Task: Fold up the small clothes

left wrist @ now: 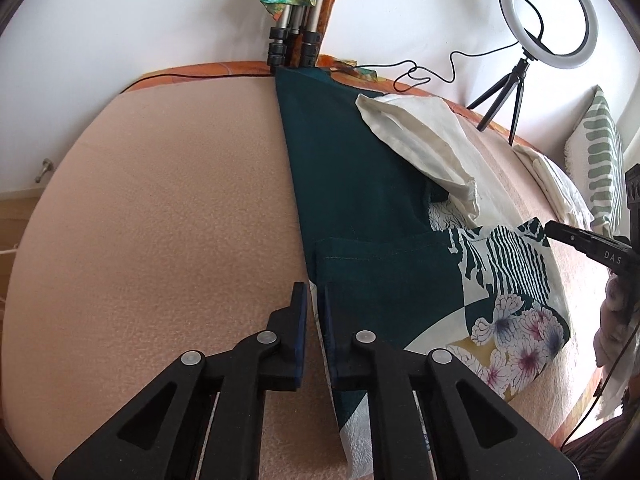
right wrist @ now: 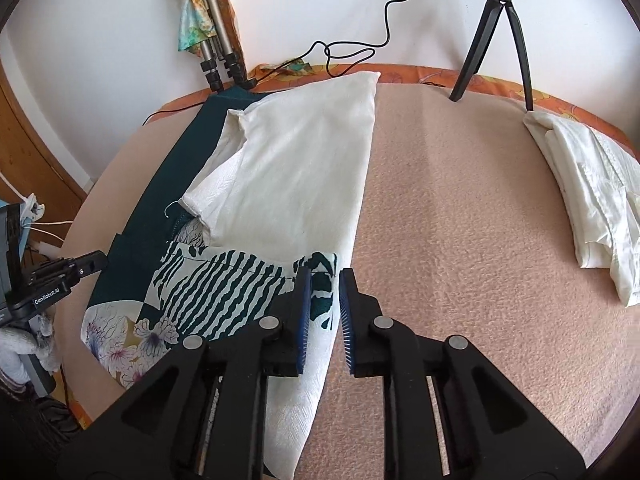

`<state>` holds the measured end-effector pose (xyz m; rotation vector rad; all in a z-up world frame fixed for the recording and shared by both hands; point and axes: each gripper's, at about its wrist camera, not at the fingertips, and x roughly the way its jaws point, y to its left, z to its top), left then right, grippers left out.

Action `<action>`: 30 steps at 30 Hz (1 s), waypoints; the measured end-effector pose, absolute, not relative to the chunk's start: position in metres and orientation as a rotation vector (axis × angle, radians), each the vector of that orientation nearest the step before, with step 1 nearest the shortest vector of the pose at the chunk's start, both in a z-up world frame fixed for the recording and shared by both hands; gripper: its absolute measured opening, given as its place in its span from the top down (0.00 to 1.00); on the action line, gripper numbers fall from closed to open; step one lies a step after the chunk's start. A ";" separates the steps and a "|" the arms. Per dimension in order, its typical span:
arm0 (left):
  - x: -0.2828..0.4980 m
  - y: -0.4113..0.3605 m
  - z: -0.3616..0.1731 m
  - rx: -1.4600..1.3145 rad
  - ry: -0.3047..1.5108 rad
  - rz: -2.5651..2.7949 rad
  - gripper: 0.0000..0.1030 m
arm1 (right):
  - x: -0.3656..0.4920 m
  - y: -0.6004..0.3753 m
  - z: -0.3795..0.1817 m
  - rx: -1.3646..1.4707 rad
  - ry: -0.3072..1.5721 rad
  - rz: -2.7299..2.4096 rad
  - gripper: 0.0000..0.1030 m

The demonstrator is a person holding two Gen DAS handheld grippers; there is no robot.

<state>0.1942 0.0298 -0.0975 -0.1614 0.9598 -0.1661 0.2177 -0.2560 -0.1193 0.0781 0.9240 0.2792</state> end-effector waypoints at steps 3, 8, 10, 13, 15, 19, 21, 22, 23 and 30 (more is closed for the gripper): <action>0.194 0.035 -0.086 -0.187 0.928 -0.170 0.88 | 0.217 -0.263 -0.114 0.090 0.914 0.268 0.85; 0.198 0.050 -0.063 -0.259 0.879 -0.190 0.67 | 0.215 -0.276 -0.105 0.143 0.909 0.287 0.85; 0.204 0.058 -0.053 -0.297 0.850 -0.198 0.56 | 0.215 -0.278 -0.099 0.144 0.895 0.291 0.84; 0.220 0.069 -0.040 -0.304 0.833 -0.184 0.56 | 0.218 -0.282 -0.089 0.156 0.874 0.303 0.70; 0.232 0.076 -0.032 -0.316 0.821 -0.185 0.56 | 0.221 -0.285 -0.081 0.162 0.842 0.303 0.57; 0.259 0.086 -0.026 -0.312 0.817 -0.181 0.52 | 0.238 -0.290 -0.067 0.153 0.801 0.309 0.45; 0.274 0.090 -0.026 -0.322 0.816 -0.180 0.52 | 0.254 -0.296 -0.065 0.185 0.803 0.338 0.44; 0.281 0.091 -0.026 -0.330 0.812 -0.181 0.52 | 0.263 -0.299 -0.064 0.196 0.804 0.350 0.44; 0.289 0.093 -0.027 -0.343 0.811 -0.190 0.52 | 0.273 -0.302 -0.064 0.201 0.810 0.351 0.44; 0.350 0.088 -0.049 -0.360 0.865 -0.227 0.48 | 0.351 -0.313 -0.079 0.275 0.885 0.372 0.44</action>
